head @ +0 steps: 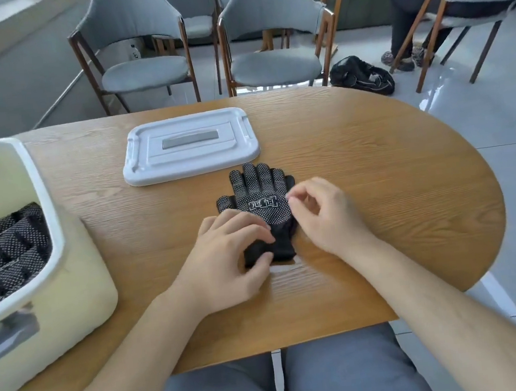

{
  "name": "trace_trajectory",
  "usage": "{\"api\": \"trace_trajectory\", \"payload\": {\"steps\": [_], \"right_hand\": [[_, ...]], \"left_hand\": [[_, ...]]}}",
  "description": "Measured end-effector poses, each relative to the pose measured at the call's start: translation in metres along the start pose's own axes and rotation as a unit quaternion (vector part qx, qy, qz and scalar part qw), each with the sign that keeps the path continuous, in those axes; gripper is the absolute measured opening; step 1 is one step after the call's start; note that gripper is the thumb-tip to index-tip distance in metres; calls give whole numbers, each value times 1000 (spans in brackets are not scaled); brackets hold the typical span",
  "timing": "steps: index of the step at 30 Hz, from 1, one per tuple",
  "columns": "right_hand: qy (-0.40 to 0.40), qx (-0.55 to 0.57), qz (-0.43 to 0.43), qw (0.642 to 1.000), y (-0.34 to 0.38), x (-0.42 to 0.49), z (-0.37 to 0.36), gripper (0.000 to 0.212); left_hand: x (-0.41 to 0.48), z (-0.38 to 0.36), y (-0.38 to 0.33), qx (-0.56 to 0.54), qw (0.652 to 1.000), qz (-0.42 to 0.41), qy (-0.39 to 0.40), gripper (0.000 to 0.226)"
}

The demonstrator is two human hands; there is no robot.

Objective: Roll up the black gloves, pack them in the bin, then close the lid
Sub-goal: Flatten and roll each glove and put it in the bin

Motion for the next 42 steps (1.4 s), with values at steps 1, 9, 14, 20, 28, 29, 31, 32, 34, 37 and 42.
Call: {"api": "trace_trajectory", "payload": {"steps": [1, 9, 14, 20, 28, 29, 31, 32, 34, 37, 42], "right_hand": [[-5, -5, -28, 1000, -10, 13, -3, 9], [50, -83, -78, 992, -33, 62, -21, 19], [28, -37, -54, 997, -28, 58, -20, 8], [-15, 31, -108, 994, -31, 51, -6, 6], [14, 1, -84, 996, -29, 51, -12, 13], [12, -3, -81, 997, -30, 51, -13, 11], [9, -15, -79, 997, -31, 52, -13, 8], [10, -24, -78, 997, -31, 52, -13, 8], [11, -39, -78, 996, -33, 53, -15, 9], [6, -42, -65, 997, -31, 60, -16, 12], [54, -43, -45, 997, -24, 76, -26, 16]], "left_hand": [[9, -4, -3, -2, 1000, -17, 17, 20], [23, -27, -9, -31, 995, -91, 9, 32], [17, -22, -7, -68, 993, -97, -21, 19], [15, -18, -8, -80, 992, -89, -41, 15], [13, -20, -11, -78, 990, -113, -21, 16], [13, -22, -10, -73, 991, -112, -11, 16], [13, -26, -9, -63, 992, -112, 6, 15], [13, -27, -8, -60, 992, -113, 9, 15], [14, -29, -8, -61, 992, -113, 0, 16], [20, -33, -12, -55, 991, -117, -17, 19], [24, -34, -16, -71, 989, -125, -18, 16]]}}
Point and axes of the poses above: each hand's wrist, its own x-axis towards the middle knuckle, its own z-axis out of the back of the hand, y = z × x, the point moved 7 cm from there along x, towards the middle knuckle, and after that the axes turned 1 degree about -x, right-handed, at the moved point
